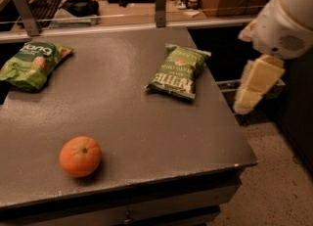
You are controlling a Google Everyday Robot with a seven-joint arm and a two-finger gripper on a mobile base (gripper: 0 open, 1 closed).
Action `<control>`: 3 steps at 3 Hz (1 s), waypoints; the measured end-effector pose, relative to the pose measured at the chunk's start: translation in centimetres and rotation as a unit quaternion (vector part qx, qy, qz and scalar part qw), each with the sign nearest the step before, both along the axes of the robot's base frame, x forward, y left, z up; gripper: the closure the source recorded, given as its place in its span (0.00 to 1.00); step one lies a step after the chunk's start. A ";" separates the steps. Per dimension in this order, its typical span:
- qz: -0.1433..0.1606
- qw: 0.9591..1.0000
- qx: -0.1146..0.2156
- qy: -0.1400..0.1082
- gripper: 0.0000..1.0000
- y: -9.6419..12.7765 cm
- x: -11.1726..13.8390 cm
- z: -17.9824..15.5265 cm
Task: Move green jalapeno chip bag near green rice chip bag
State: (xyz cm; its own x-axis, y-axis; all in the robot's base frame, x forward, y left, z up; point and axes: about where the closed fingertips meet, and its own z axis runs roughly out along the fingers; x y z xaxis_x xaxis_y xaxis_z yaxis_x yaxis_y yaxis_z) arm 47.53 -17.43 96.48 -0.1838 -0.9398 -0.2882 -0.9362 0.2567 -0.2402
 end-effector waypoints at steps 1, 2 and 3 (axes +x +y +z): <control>-0.018 0.998 0.060 -0.007 0.00 5.0 7.2 -2.9; -0.041 0.994 0.098 -0.003 0.00 7.0 11.2 -4.8; -0.062 0.989 0.133 0.011 0.00 8.1 14.1 -7.4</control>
Offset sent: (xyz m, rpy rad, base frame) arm 0.1615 0.0911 -0.0695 0.2850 0.0050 -0.1375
